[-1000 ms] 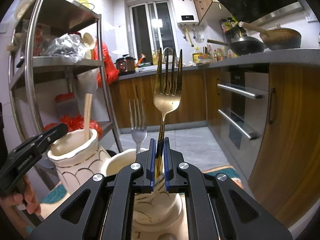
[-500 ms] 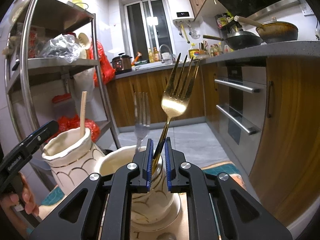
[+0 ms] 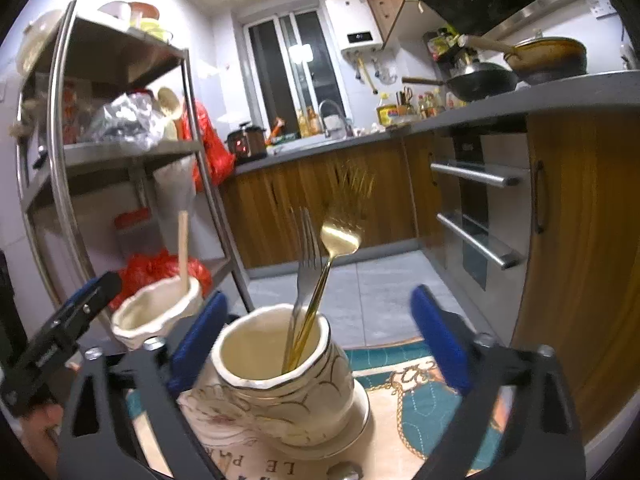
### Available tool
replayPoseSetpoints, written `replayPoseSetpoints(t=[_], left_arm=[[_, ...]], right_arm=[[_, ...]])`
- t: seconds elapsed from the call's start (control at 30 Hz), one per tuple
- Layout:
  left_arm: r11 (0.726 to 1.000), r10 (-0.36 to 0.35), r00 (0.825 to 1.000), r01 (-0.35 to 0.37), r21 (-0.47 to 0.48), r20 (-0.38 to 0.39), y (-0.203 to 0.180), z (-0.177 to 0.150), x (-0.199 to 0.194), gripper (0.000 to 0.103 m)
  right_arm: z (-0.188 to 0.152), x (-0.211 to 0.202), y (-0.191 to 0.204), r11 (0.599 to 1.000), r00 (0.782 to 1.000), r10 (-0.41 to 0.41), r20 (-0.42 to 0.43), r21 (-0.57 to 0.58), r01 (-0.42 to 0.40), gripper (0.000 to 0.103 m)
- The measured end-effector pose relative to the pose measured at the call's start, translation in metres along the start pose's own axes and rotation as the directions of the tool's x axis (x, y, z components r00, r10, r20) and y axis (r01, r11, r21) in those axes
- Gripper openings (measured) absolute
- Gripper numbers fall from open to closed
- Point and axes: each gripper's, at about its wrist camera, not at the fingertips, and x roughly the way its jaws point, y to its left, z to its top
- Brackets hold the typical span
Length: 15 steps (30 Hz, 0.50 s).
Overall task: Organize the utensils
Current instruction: 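Open the left tool over the tall cup while the right tool drops the gold fork into the short cup, then withdraw both open tools from the holder back over the placemat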
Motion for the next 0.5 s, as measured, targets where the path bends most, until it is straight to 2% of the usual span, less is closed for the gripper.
replayPoseSetpoints(t=[0.13,0.33,0.5], left_arm=[[1.0,-0.006,1.0,0.005,-0.02,-0.006,0.005,-0.001,-0.011,0.097],[0.999,0.001,1.0,0.0,0.034,-0.014,-0.004,-0.006,-0.039,0.097],[0.999,-0.008,0.999,0.011,0.053,-0.047,-0.008,-0.014,-0.061,0.097]], right_arm=[[0.003,-0.022,-0.001,1.0,0.999,-0.01,0.035,0.008,0.01,0.098],[-0.003,-0.05,-0.006,1.0,0.999,-0.021,0.048,0.012,0.021,0.098],[-0.014,-0.067,-0.006,0.999,0.999,-0.036,0.036,-0.029,0.037,0.098]])
